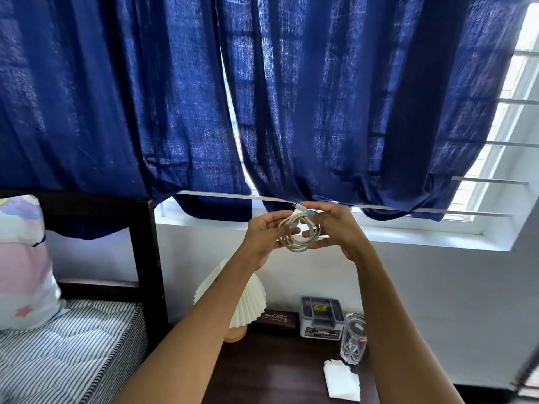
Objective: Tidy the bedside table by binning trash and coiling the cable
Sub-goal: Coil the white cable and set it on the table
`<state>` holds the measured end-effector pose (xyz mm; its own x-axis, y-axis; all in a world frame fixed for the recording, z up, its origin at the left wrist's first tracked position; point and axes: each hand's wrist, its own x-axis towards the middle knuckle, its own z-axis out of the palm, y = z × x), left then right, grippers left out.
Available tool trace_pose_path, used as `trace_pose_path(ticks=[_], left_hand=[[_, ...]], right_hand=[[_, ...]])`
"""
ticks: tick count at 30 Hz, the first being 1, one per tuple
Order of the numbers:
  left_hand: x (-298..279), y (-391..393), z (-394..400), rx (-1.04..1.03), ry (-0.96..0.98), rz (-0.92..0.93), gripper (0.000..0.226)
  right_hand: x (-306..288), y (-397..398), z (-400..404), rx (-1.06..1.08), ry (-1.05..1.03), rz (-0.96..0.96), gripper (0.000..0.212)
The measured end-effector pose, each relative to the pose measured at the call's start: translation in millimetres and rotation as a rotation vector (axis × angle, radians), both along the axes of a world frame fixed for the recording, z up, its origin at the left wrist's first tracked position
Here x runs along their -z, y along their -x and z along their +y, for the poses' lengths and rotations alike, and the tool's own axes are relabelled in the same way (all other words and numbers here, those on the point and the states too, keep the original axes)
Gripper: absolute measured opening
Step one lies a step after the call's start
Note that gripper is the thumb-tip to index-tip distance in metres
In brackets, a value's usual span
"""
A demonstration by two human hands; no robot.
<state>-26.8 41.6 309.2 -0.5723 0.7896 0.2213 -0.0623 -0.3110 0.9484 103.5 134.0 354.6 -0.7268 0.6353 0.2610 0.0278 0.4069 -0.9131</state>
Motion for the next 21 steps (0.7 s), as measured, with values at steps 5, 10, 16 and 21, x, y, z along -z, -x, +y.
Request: trace_pose_path(ticks=[5,10,16,21], left_hand=[[-0.8,0.7,-1.7,-0.024,-0.021,-0.025,0.021],[-3.1,2.8,-4.4,-0.052,0.007,0.069,0.028],[-2.6,3.4,-5.4,-0.073,0.022,0.219,0.026],[-4.6,2.2,-5.4,-0.071,-0.024,0.080,0.028]], right_hand=[[-4.2,6.6,2.1,0.123,-0.202,-0.058,0.023],[-3.0,7.1,4.8,0.070,-0.155,-0.004,0.028],[-0.4,9.4,4.7,-0.010,-0.337,-0.153,0.026],[-1.0,10.0,6.6,0.010,-0.389,-0.141,0.020]])
